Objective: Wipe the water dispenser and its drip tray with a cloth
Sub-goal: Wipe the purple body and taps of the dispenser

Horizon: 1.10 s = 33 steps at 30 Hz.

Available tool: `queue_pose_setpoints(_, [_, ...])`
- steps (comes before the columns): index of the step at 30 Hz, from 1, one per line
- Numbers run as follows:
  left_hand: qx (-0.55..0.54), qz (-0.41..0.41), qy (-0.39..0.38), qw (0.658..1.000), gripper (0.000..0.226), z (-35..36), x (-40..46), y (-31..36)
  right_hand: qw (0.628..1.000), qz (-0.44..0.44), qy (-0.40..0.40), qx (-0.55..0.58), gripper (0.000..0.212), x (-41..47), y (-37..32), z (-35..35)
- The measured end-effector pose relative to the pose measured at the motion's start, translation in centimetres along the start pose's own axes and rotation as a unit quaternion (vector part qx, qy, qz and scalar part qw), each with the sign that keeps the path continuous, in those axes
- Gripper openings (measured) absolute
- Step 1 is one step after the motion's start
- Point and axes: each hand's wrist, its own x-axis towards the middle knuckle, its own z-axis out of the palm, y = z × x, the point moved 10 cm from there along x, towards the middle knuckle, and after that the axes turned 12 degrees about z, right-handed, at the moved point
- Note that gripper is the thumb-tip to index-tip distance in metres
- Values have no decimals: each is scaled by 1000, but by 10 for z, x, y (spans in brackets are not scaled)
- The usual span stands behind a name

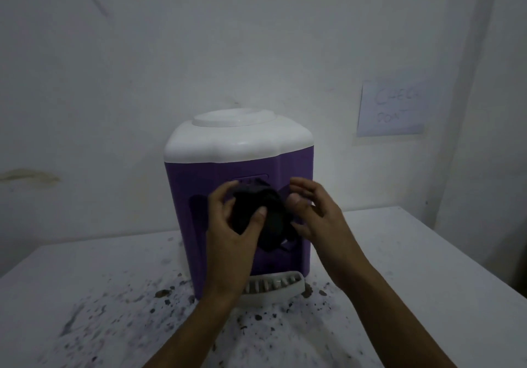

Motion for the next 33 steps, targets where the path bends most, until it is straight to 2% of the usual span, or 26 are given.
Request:
queue_pose_setpoints(2, [57,45,45,996,47,-20,12,15,997,-1,69,28,26,8,3,-23])
queue_pose_setpoints(5, [147,135,24,980,42,-21,36,40,983,11,181,3,23,20,22,-60])
queue_pose_setpoints(8, [222,209,1,953,39,-6,55,53,973,47,225,-6,23,29,50,-78])
queue_pose_setpoints(12, [321,238,-37,916,39,22,70,53,970,91,223,2,23,30,81,-82])
queue_pose_setpoints(17, [487,290,-54,822,32,65,75,58,967,111,227,15,21,30,90,-96])
queue_pose_setpoints(21, [556,326,-62,762,23,105,76,58,969,110,222,20,20,32,88,-108])
queue_pose_setpoints(26, [596,316,-123,728,18,156,94,51,970,124,209,15,19,33,100,-114])
queue_pose_setpoints(31, [582,321,-278,693,3,207,78,17,967,155,203,0,20,26,115,-119])
queue_pose_setpoints(33, [579,328,-268,697,10,202,65,9,966,153,209,-5,21,24,115,-126])
